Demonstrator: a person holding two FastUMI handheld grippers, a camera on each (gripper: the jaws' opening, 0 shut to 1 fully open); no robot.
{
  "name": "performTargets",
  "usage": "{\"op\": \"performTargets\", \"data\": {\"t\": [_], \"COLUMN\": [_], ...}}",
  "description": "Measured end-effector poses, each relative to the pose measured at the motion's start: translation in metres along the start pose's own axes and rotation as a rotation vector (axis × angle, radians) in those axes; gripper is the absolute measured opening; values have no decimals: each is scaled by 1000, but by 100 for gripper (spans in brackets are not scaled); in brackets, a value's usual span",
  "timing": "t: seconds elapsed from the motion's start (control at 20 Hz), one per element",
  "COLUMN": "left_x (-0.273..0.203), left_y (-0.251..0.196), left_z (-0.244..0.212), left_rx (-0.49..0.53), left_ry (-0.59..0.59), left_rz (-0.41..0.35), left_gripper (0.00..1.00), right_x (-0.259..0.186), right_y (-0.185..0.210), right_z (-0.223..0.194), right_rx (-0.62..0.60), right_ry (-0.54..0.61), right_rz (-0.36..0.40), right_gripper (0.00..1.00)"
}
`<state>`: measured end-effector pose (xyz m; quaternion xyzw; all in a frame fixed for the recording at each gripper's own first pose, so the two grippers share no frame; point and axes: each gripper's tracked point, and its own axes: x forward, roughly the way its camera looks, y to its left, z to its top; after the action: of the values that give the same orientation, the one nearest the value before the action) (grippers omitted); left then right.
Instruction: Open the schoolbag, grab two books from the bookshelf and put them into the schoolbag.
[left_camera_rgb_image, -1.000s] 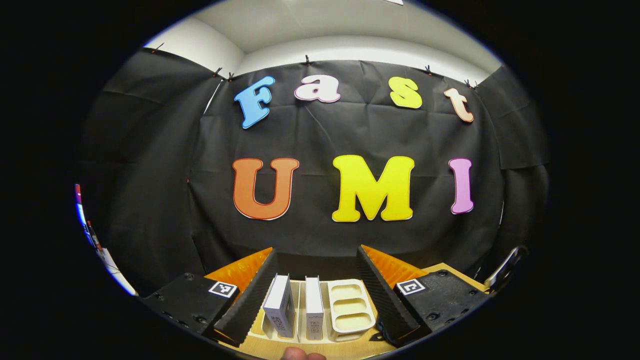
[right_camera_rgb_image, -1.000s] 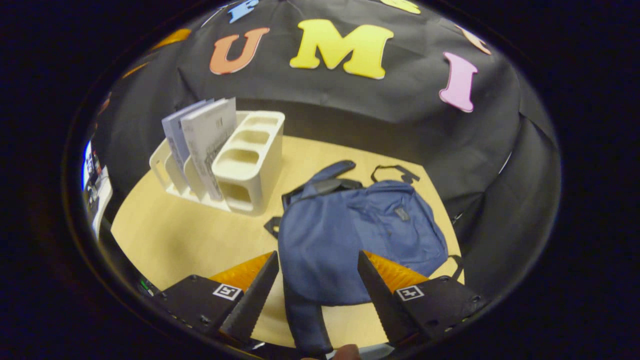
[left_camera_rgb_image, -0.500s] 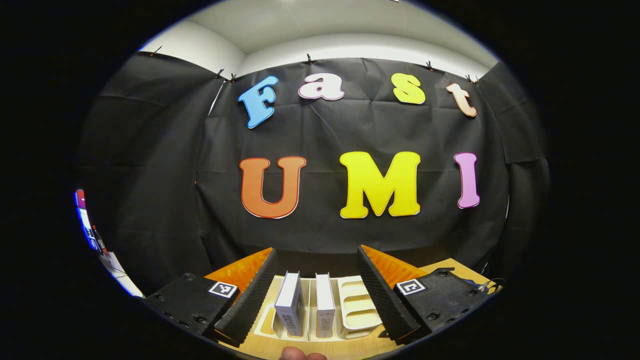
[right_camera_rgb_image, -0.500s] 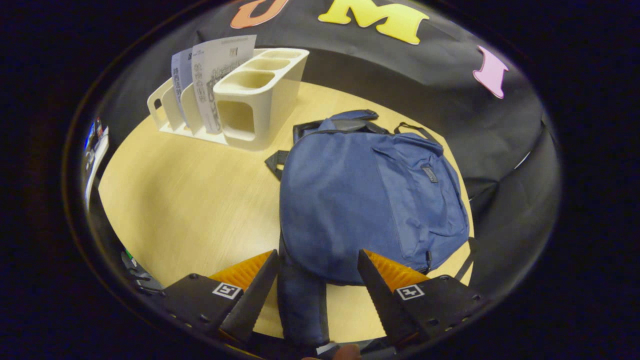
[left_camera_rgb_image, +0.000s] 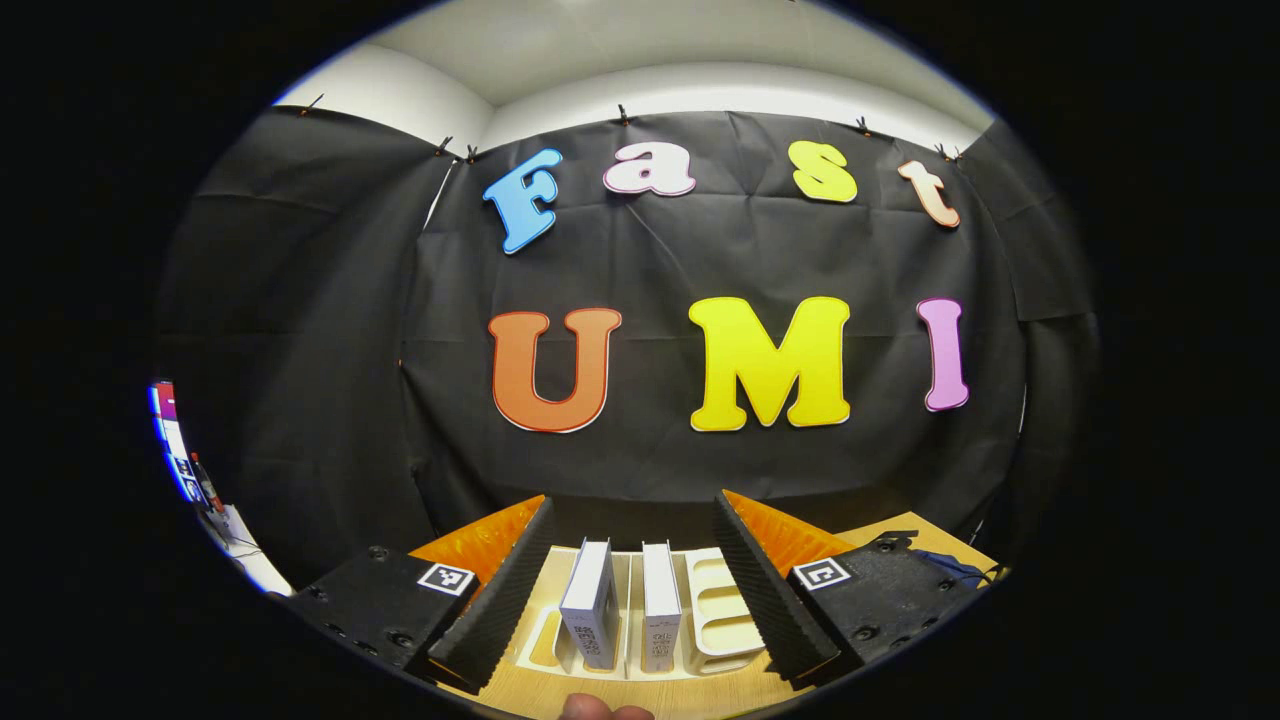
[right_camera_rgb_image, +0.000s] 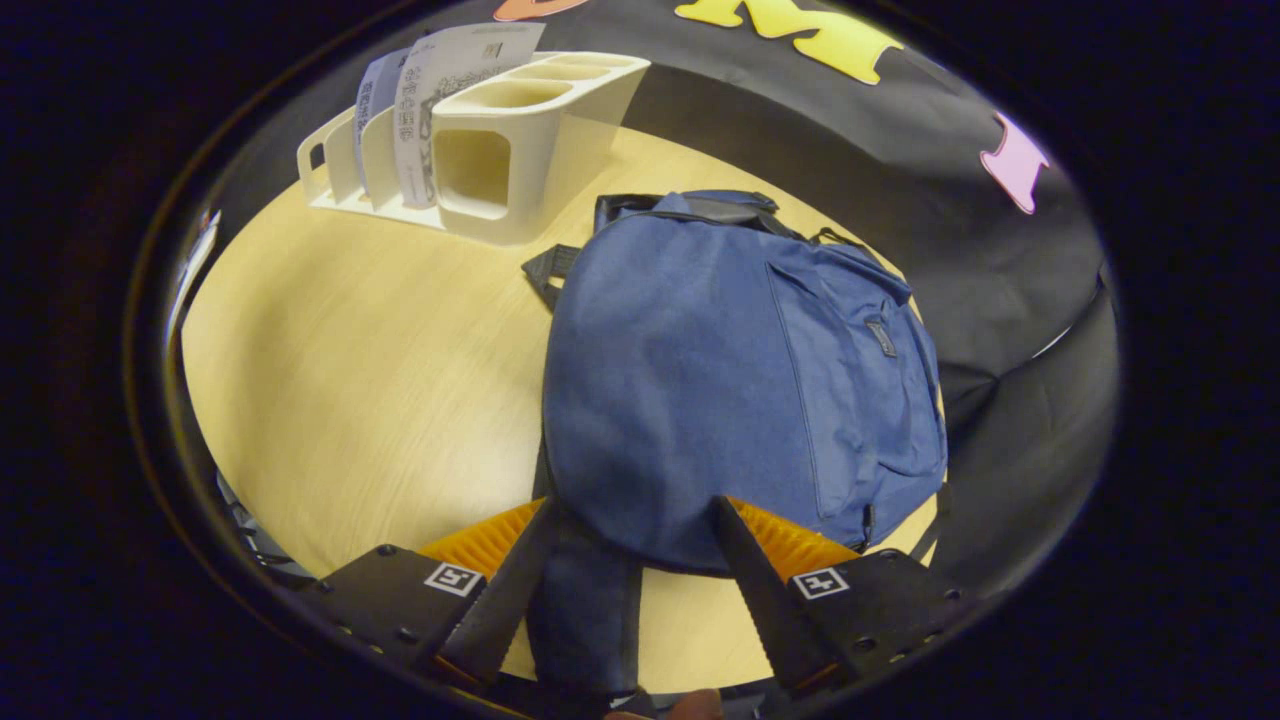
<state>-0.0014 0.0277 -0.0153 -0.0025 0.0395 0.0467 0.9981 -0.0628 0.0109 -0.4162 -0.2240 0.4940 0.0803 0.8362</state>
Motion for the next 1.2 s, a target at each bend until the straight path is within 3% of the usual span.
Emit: {"op": "performTargets", "data": {"t": [0.45, 0.5, 0.6, 0.65, 0.7, 0.8, 0.85, 0.9, 0.95, 1.05, 1.15, 1.2], "left_x": [3, 2, 2, 2, 2, 1, 1, 1, 2, 2, 2, 2], "left_y": [-6, -6, -7, -7, -8, -8, -8, -8, -8, -7, -6, -6], "left_z": [-2, -2, -4, -4, -4, -4, -5, -5, -5, -6, -6, -7], "left_rx": [10, 8, 1, 0, -1, -2, -3, -4, -6, -8, -10, -12], "left_ry": [0, 1, 4, 5, 4, 4, 4, 5, 6, 8, 8, 9], "left_rz": [-14, -14, -16, -16, -16, -17, -18, -18, -18, -17, -15, -15], "left_gripper": [99, 99, 99, 99, 99, 99, 99, 99, 99, 99, 99, 99], "right_x": [7, 6, 3, 0, -2, -6, -7, -9, -11, -17, -22, -24], "right_y": [-4, -7, -9, -11, -10, -12, -13, -14, -16, -17, -22, -24], "right_z": [5, 6, 10, 12, 15, 19, 20, 22, 24, 31, 38, 40], "right_rx": [33, 41, 75, 84, 88, 91, 93, 97, 102, 124, 134, 133], "right_ry": [-13, -20, -33, -45, -54, -73, -82, -91, -101, -127, -151, -159], "right_rz": [10, 10, 18, 19, 26, 23, 20, 18, 16, 28, 26, 19], "right_gripper": [94, 98, 80, 89, 82, 82, 74, 80, 73, 80, 60, 56]}}
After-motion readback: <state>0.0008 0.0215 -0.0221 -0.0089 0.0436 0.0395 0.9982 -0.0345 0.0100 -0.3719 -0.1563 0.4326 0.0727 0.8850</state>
